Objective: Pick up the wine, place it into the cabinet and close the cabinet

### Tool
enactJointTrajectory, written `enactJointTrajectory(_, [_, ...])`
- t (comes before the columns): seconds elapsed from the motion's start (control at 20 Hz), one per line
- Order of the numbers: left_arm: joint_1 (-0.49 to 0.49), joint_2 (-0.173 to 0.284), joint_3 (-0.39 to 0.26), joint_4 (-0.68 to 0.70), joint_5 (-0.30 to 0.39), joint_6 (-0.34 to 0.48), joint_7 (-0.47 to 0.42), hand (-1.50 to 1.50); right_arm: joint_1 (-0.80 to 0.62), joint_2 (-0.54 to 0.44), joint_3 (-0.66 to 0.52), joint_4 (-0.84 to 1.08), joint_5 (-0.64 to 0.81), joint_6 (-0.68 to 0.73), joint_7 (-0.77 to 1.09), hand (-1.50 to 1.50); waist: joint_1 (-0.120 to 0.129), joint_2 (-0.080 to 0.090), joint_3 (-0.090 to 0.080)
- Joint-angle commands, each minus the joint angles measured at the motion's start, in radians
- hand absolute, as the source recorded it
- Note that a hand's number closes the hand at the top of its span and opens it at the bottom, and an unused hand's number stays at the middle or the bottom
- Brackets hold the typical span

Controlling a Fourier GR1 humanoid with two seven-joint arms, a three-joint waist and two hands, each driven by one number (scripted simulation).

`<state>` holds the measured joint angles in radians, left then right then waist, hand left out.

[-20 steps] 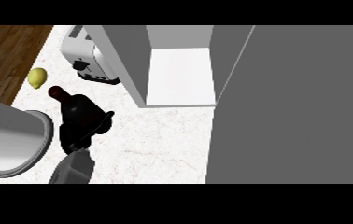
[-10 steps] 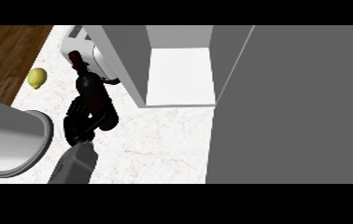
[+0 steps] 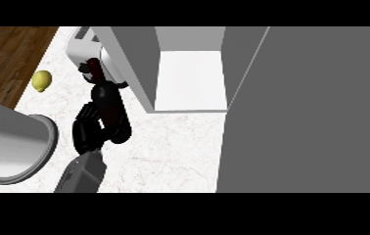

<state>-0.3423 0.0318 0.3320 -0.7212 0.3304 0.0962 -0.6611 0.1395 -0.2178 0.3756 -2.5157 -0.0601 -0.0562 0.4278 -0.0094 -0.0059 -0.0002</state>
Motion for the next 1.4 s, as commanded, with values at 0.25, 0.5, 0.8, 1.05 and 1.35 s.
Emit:
enactJointTrajectory(0.25, [0.27, -0.013, -0.21, -0.287, -0.035, -0.362, -0.006, 1.5, 0.049, -0.012, -0.024, -0.173, -0.025, -0.019, 0.056, -1.5, 0.019, -0.01, 0.002])
enactJointTrajectory(0.5, [0.331, -0.031, -0.353, -0.547, 0.012, -0.246, 0.143, 1.5, 0.009, -0.017, -0.032, -0.189, -0.041, -0.021, 0.104, -1.5, 0.017, -0.008, 0.002])
enactJointTrajectory(0.8, [0.377, -0.032, -0.459, -0.82, -0.017, -0.093, 0.319, 1.5, 0.039, -0.026, -0.077, -0.155, -0.102, 0.02, 0.057, -1.5, 0.012, -0.001, 0.002])
enactJointTrajectory(1.05, [0.277, -0.032, -0.549, -0.913, -0.03, 0.093, 0.439, 1.5, 0.075, -0.023, -0.055, -0.188, -0.099, 0.034, 0.06, -1.5, -0.004, 0.0, 0.002])
enactJointTrajectory(1.35, [0.123, -0.032, -0.612, -0.882, 0.028, 0.238, 0.529, 1.5, -0.003, -0.012, -0.108, -0.188, -0.117, 0.02, 0.116, -1.5, -0.004, 0.005, 0.0])
